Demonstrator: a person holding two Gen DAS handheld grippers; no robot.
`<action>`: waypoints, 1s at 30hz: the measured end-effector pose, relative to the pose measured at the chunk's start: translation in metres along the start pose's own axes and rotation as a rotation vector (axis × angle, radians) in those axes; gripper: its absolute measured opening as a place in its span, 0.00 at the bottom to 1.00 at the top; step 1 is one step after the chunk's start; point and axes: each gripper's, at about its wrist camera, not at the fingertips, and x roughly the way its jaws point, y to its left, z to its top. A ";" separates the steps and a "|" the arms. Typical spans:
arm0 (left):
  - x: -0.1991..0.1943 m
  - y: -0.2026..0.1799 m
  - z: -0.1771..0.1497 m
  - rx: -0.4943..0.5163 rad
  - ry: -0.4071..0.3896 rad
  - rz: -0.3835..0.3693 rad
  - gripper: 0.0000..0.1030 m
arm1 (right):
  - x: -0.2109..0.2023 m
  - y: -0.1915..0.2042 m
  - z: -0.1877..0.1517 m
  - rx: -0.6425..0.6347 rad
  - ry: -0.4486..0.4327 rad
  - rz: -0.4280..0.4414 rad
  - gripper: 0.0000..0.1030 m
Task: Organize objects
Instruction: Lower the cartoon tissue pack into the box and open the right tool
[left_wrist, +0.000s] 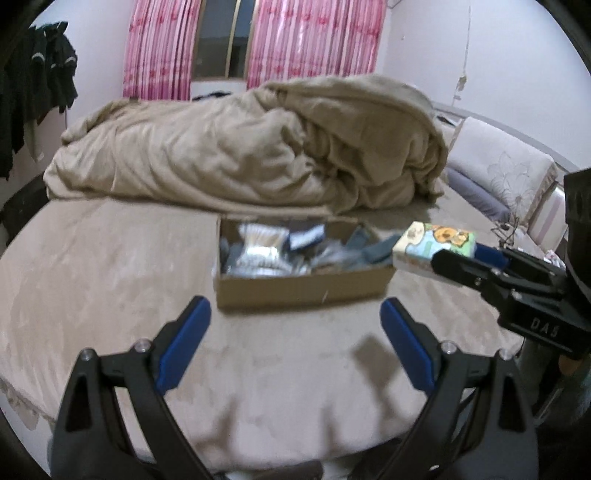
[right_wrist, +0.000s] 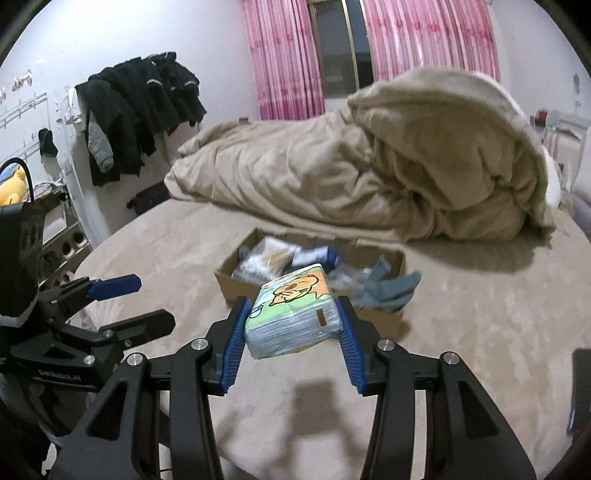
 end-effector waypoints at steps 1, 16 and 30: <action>0.000 0.000 0.005 0.004 -0.007 0.001 0.92 | -0.001 -0.002 0.005 -0.004 -0.009 -0.007 0.47; 0.058 0.025 0.050 0.020 -0.046 0.022 0.92 | 0.038 -0.050 0.041 0.043 -0.036 -0.111 0.47; 0.135 0.058 0.036 -0.024 0.028 0.051 0.92 | 0.146 -0.085 0.023 0.115 0.098 -0.193 0.47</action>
